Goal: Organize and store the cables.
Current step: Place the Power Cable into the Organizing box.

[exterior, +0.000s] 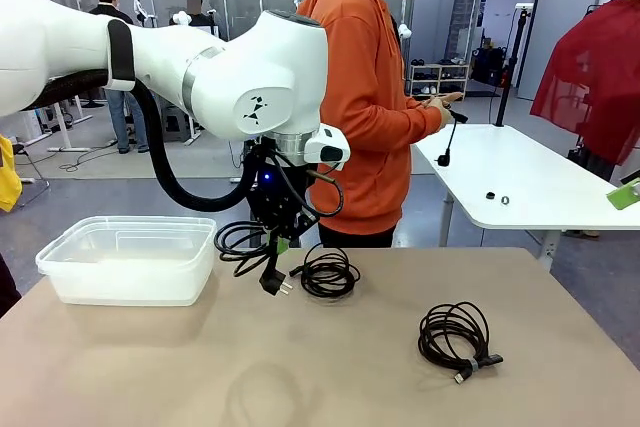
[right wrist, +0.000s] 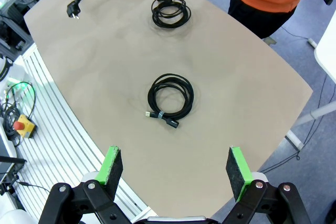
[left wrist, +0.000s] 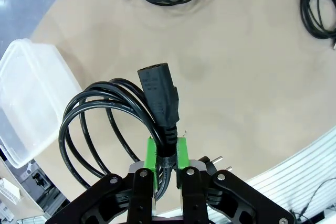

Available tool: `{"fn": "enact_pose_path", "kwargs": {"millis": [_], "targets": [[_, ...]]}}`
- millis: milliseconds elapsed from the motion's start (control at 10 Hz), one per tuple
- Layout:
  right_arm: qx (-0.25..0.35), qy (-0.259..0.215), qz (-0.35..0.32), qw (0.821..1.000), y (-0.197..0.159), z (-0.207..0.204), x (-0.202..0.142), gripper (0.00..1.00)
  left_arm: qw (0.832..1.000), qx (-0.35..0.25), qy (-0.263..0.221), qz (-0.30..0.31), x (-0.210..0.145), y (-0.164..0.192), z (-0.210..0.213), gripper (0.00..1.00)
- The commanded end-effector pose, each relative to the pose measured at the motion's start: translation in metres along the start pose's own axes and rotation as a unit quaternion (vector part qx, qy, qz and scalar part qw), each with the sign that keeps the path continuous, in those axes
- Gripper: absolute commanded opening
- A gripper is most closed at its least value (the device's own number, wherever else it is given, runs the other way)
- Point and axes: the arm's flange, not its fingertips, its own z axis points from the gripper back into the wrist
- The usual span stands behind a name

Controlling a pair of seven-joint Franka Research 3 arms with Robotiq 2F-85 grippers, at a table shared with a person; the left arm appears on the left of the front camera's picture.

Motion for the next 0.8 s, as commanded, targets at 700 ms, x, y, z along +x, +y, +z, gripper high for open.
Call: {"fn": "enact_pose_path", "kwargs": {"millis": [700], "targets": [[0.005, -0.003, 0.006, 1.0, 0.0, 0.0, -0.001, 1.0, 0.996, 0.045, -0.046, -0.062, -0.068, 0.121, 0.006, 0.17]]}}
